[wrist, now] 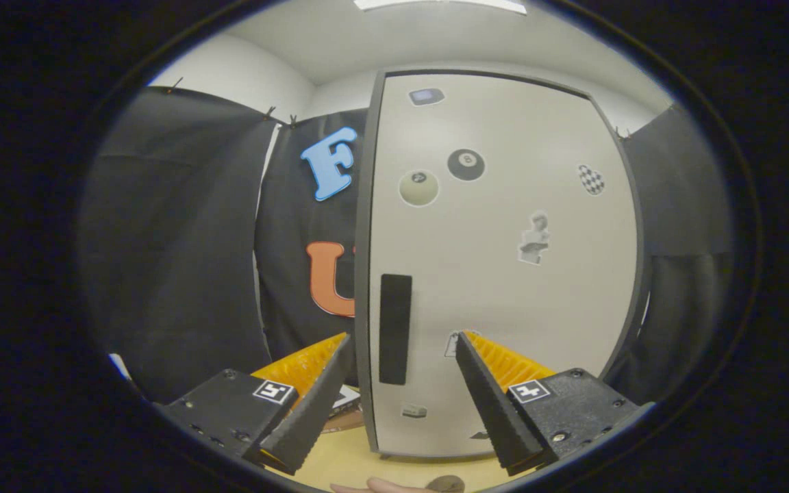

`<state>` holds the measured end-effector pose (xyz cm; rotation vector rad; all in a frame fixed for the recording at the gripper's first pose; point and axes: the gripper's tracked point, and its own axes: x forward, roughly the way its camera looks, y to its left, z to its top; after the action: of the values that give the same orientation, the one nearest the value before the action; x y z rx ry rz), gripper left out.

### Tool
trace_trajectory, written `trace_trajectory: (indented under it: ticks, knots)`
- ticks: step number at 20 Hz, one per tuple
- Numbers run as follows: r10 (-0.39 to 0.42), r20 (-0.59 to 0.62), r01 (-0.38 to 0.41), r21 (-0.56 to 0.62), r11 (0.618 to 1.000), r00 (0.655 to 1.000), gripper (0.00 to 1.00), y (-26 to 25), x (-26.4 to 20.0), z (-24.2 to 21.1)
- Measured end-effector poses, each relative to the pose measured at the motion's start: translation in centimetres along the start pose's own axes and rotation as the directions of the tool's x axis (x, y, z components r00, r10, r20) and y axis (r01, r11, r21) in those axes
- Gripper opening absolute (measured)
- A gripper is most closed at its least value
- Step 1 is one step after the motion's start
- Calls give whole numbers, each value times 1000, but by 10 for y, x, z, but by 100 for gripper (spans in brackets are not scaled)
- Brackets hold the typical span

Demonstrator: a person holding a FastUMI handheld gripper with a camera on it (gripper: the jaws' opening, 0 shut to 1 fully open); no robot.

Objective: Open the shoe cabinet door, grab the shoes and put them into the shoe cabinet, then close the shoe cabinet door.

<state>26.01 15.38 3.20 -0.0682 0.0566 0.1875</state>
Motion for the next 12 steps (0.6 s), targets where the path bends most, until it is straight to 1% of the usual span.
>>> trace_trajectory:
  ticks: [3, 5, 7, 9, 10, 12]
  knots:
    - [-13, -26, 12, -24, 1000, 1000, 99, 10, 33, -4]
    - [-11, -51, 11, -13, 1000, 999, 99, 15, 49, -13]
    - [-47, -66, 47, -7, 999, 997, 99, 9, 60, -20]
    - [-55, -61, 57, 24, 998, 997, 98, 6, 69, -22]
    - [-50, -41, 51, 46, 998, 998, 94, 7, 70, -19]
    - [-64, 12, 63, 72, 995, 998, 86, 2, 72, -12]
